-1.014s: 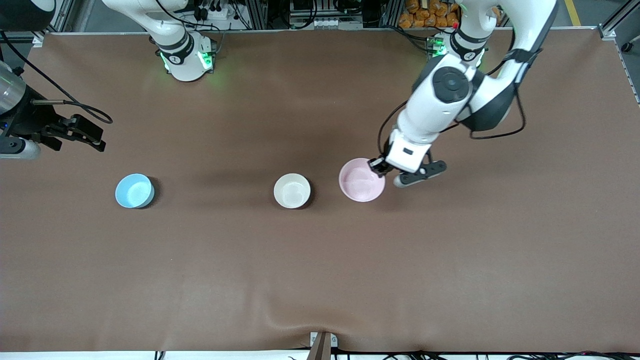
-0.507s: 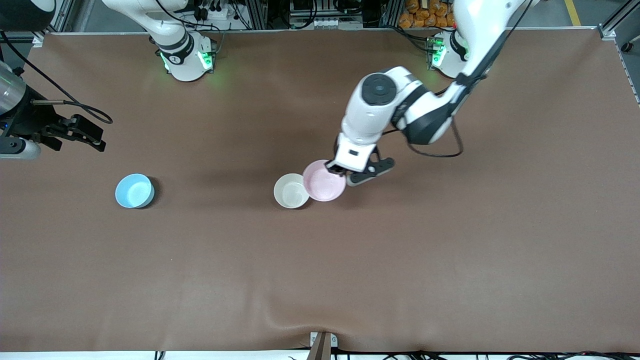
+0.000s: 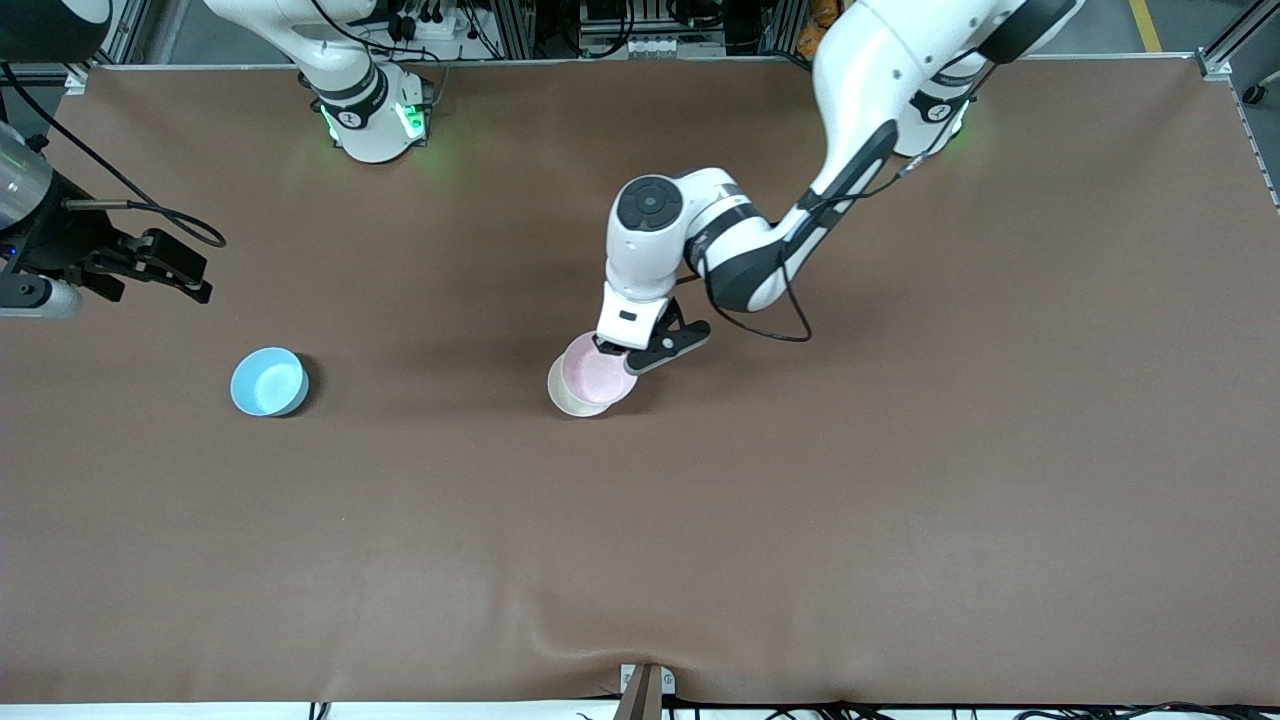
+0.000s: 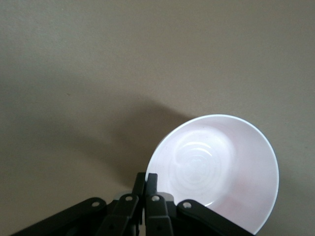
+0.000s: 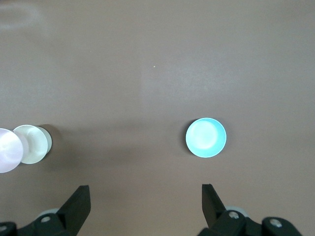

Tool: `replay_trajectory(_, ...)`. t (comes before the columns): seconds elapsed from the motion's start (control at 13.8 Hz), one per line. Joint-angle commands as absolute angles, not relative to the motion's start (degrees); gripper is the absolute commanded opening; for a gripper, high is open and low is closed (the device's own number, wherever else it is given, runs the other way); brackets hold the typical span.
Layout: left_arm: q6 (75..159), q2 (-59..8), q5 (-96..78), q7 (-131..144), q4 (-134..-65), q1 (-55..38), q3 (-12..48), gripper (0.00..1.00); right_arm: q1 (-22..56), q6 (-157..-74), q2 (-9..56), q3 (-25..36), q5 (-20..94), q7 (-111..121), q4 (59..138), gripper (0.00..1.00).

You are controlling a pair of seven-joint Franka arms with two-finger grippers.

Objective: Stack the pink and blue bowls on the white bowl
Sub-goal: 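Lower the pink bowl into the white bowl and open the left gripper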

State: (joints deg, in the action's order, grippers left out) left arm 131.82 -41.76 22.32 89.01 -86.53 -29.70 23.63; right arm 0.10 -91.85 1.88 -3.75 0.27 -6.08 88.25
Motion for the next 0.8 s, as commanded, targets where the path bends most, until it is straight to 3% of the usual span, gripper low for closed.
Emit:
replay_trajectory(0.0, 131.5, -43.0, 23.6, 90.2, -84.1, -31.5, 22.4, 0.00, -0.4, -91.8, 1.6, -4.0, 1.0, -5.6, 88.2, 1.00)
replay_trajectory(0.72, 134.2, -46.1, 24.0, 90.1, -82.7, -32.8, 22.2, 0.00, -0.5, -92.0, 1.8, -4.0, 0.9, -5.5, 88.3, 1.00)
